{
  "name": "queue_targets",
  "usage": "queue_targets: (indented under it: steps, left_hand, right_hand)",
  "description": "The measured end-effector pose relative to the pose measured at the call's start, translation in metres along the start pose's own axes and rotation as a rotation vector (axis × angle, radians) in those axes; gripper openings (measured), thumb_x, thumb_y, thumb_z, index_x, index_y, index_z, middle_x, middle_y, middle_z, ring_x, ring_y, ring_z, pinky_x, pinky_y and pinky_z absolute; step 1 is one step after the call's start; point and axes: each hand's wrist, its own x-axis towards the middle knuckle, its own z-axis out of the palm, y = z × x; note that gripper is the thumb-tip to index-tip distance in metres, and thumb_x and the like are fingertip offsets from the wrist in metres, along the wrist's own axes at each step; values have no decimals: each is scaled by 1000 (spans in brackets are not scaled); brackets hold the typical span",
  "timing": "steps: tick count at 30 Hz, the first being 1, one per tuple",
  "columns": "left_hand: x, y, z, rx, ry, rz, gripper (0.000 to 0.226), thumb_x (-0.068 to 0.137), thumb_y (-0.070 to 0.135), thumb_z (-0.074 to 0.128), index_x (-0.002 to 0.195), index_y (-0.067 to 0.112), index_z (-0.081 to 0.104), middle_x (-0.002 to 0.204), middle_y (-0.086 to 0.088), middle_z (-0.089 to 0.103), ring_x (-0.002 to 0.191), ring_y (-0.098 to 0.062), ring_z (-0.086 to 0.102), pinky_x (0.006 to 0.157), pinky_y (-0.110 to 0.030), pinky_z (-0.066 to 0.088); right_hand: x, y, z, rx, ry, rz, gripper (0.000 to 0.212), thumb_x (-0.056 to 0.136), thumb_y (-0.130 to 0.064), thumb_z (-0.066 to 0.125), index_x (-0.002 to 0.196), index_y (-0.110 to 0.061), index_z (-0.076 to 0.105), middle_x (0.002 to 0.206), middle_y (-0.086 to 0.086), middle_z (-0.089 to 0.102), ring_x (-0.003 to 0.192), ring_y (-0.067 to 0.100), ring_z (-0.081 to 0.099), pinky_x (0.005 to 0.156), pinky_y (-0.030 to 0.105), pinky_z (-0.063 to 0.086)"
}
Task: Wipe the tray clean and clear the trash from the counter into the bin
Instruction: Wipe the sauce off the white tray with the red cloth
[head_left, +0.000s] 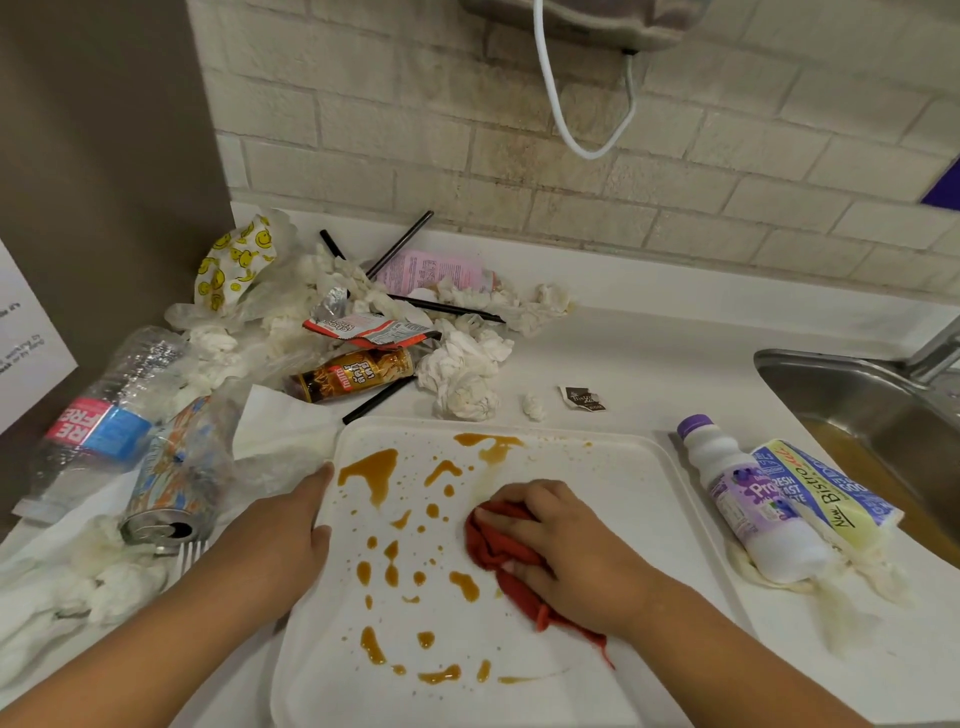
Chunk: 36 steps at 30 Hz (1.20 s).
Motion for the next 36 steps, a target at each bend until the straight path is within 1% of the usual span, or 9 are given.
queue_targets:
  steps: [5, 8, 14, 19, 21, 24, 27, 31, 36]
  left_hand:
    - [0, 0, 0, -8, -4, -5, 65, 97, 28, 42, 150, 28, 4, 114, -4, 61, 88, -12, 51, 76, -22, 40]
    - [-1, 1, -1, 1, -1, -4, 65, 97, 28, 41, 150, 28, 3, 116, -4, 61, 99, -15, 56, 81, -22, 41]
    - [-2, 2, -2, 21, 7, 0, 65, 97, 29, 41, 150, 29, 3, 117, -2, 60, 96, -13, 55, 78, -21, 41]
    - [-2, 2, 0, 32, 1, -3, 65, 97, 30, 40, 150, 29, 2, 118, 0, 59, 101, -13, 56, 76, -20, 39]
    - [-1, 1, 1, 28, -1, -4, 66, 97, 30, 40, 150, 29, 1, 116, 0, 60, 98, -12, 56, 74, -19, 39]
    - [-1, 1, 0, 21, 0, -5, 65, 97, 30, 40, 150, 29, 1, 117, -1, 60, 96, -12, 56, 75, -18, 39]
    - [-1, 2, -2, 19, -2, 0, 66, 97, 29, 41, 150, 29, 1, 119, -1, 60, 102, -13, 56, 84, -20, 42]
    - [-2, 3, -3, 14, -12, -6, 67, 97, 28, 42, 150, 29, 1, 116, -2, 61, 98, -13, 57, 84, -21, 43]
    - [-3, 2, -2, 6, -18, -17, 67, 97, 28, 41, 149, 30, -1, 118, -3, 61, 97, -13, 56, 80, -20, 41]
  right_hand:
    - [-12, 20, -10, -1, 43, 62, 49, 86, -32, 58, 134, -33, 53, 135, -11, 45, 124, 13, 37, 107, 31, 36]
    - [-3, 1, 1, -58, 69, 50, 52, 87, -43, 49, 138, -32, 47, 137, -11, 42, 125, 17, 37, 104, 35, 38]
    - [-24, 8, -1, 19, 90, 26, 44, 87, -38, 50, 131, -36, 53, 132, -18, 45, 122, 8, 39, 105, 22, 30]
    - [-10, 35, -17, 189, 392, 410, 35, 81, -3, 61, 111, -21, 70, 113, -13, 53, 107, 10, 47, 96, 9, 30]
    - [1, 47, -27, 123, 422, 590, 30, 85, -5, 58, 112, -14, 68, 119, -4, 56, 109, 19, 49, 95, 15, 31]
    - [11, 57, -27, -90, 318, 856, 31, 91, -16, 49, 119, -14, 63, 130, 2, 51, 111, 28, 43, 94, 30, 36]
    - [23, 44, -16, -57, 332, 773, 32, 91, -22, 51, 121, -22, 63, 132, -3, 48, 114, 27, 39, 97, 35, 40]
    - [28, 35, -14, 2, 232, 524, 31, 92, -22, 53, 122, -21, 63, 130, -9, 49, 118, 20, 38, 98, 27, 37]
    - [23, 51, -18, -57, 332, 817, 32, 90, -20, 51, 119, -18, 63, 130, -4, 48, 113, 25, 39, 95, 35, 41]
